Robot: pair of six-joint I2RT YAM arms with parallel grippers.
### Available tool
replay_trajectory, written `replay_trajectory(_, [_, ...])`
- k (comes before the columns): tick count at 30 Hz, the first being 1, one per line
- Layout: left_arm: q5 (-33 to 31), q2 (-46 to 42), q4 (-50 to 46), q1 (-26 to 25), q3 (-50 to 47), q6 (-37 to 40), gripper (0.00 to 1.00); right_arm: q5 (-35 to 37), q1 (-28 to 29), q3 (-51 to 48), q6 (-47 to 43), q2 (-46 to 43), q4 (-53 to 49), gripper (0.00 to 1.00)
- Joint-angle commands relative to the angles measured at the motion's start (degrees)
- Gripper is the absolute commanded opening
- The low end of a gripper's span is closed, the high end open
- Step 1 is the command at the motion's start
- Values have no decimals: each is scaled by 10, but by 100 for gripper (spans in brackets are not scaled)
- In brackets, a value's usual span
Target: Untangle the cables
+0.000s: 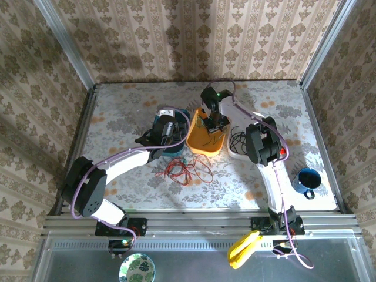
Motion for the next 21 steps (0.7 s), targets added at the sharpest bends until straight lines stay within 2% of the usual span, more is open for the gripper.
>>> replay_trajectory(1, [-3,11,-12,-2,20,-10,86,-20,4,1,5,17,12,8])
replay_trajectory(12, [-2,15,-16,-6,27,-4,86,-164,13,-6,7,22,49,11])
replay_trajectory(16, [1,18,-19,-6,34,1,86,-154,13,-26,8,-8,69,11])
replay_trajectory(21, [1,22,-17,-10,41,10,87,-95,13,-80,6,-78,94,13])
